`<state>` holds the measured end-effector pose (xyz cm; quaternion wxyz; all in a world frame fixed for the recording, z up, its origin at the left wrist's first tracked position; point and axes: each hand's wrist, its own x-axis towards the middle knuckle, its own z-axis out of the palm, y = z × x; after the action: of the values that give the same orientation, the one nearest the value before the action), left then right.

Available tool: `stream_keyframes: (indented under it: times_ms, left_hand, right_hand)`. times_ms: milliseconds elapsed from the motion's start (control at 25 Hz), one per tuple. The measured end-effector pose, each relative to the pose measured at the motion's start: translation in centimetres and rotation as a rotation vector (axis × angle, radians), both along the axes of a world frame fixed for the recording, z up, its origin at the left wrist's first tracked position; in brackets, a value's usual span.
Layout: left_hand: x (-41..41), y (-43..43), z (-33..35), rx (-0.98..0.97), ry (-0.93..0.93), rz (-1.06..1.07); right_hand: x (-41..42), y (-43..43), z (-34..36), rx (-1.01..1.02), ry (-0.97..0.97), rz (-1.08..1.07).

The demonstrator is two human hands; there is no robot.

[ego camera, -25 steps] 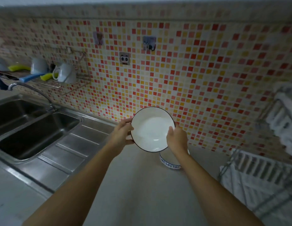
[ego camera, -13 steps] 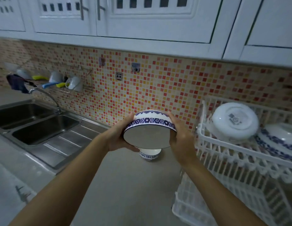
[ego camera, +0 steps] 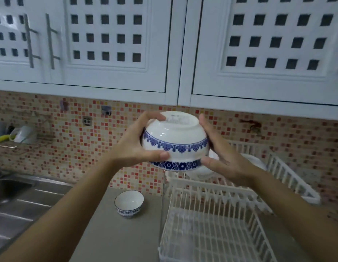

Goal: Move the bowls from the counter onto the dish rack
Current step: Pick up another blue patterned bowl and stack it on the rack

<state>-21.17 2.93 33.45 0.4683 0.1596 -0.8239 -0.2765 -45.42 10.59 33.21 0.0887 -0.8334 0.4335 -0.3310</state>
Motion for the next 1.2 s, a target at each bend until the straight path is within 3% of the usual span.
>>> stream_keyframes:
  times_ms: [160,360,480,680,1200]
  left_hand:
    - [-6.5,-1.1,0.2,-0.457,-0.136,0.022]
    - [-13.9,-2.0,-0.5,-0.554,-0.315,0.056]
    - [-18.6,-2.4,-0.7,-0.503,-0.373,0.097]
    - [-25.8,-4.1,-2.3,-0.341,-0.501,0.143]
    - [-31.6,-7.4,-3.8,-0.099,-0.82,0.201]
  right_hand:
    - [-3.2,1.9,0.8,-0.028,0.013,-0.356]
    - [-9.0,2.6,1.0,-0.176,0.105,-0.378]
    - [-13.5,1.3,0.1,-0.22,0.177,-0.483]
    - [-20.1,-1.8,-2.1,-0.122,0.212,-0.58]
    - [-25.9,-6.8,-6.0,0.166,0.188,-0.46]
